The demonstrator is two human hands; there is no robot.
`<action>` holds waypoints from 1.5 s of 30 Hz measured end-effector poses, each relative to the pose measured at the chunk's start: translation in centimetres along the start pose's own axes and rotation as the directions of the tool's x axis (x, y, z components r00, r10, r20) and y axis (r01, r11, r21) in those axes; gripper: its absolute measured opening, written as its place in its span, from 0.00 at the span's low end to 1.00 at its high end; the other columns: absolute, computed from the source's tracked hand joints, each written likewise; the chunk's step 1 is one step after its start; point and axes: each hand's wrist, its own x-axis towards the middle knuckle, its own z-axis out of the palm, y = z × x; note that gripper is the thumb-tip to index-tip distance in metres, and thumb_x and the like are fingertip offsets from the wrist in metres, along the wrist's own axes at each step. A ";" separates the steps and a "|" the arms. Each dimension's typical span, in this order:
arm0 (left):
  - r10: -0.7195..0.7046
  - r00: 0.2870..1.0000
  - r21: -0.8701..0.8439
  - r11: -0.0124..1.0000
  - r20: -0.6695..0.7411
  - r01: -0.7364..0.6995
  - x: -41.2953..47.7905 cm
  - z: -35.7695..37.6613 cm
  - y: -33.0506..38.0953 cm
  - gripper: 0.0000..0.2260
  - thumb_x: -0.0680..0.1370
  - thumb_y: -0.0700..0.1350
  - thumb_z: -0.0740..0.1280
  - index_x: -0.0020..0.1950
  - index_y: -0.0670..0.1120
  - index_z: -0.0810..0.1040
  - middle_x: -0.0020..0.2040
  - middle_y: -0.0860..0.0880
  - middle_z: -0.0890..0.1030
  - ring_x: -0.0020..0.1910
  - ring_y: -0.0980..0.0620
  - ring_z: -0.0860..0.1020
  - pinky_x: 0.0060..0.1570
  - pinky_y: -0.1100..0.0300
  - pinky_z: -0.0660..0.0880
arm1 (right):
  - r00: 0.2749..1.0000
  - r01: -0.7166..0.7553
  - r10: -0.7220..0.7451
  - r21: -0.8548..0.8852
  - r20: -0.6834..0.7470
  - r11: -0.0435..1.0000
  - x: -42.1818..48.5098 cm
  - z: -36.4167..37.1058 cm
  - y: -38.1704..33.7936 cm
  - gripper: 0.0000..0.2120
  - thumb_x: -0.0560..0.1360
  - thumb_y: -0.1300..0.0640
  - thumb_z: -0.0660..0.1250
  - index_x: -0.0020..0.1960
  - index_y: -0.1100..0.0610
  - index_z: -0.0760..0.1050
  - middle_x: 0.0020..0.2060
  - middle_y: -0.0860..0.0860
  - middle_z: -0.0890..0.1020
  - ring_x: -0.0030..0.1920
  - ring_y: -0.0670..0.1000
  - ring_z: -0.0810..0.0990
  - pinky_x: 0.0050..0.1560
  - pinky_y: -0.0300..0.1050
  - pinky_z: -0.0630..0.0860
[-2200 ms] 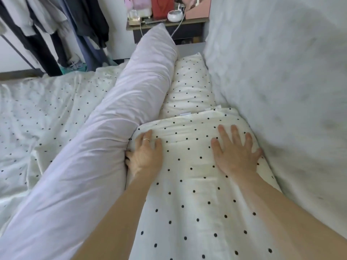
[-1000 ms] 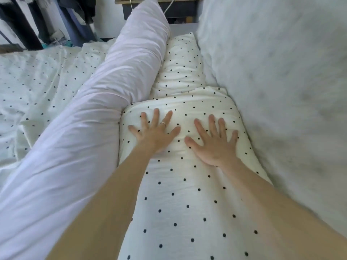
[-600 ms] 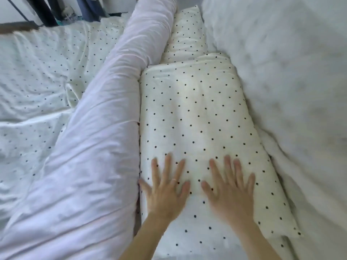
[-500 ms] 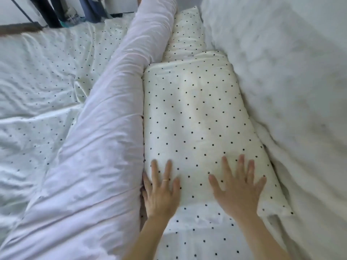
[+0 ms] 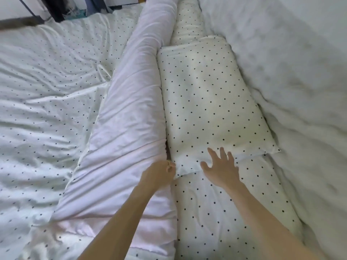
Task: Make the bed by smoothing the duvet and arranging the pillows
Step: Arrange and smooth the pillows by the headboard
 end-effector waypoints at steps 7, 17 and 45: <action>-0.332 0.846 -0.186 0.942 -0.417 0.278 -8.6 -2.3 -20.3 0.22 0.79 0.54 0.64 0.73 0.51 0.71 0.71 0.47 0.74 0.71 0.43 0.69 0.68 0.46 0.67 | 0.937 0.347 -0.345 -0.055 0.048 0.936 -8.1 11.5 -12.8 0.34 0.79 0.30 0.50 0.81 0.39 0.45 0.82 0.50 0.43 0.81 0.58 0.41 0.78 0.64 0.51; -0.629 0.771 -0.530 0.621 0.102 0.577 -16.9 -3.8 -36.6 0.28 0.64 0.67 0.74 0.54 0.47 0.84 0.45 0.48 0.85 0.54 0.43 0.82 0.47 0.55 0.75 | 0.874 0.427 -0.343 -0.210 0.344 0.879 -13.6 19.1 -21.3 0.32 0.79 0.32 0.54 0.80 0.43 0.55 0.82 0.49 0.43 0.81 0.57 0.41 0.75 0.68 0.52; 0.218 0.887 -0.454 0.794 -0.408 -0.404 -15.8 1.0 31.2 0.14 0.78 0.51 0.62 0.38 0.43 0.68 0.34 0.49 0.71 0.34 0.49 0.71 0.35 0.55 0.68 | 0.948 0.051 0.193 0.717 -0.254 0.695 -30.6 -9.4 21.0 0.06 0.75 0.54 0.68 0.41 0.53 0.80 0.38 0.47 0.84 0.41 0.49 0.81 0.40 0.43 0.75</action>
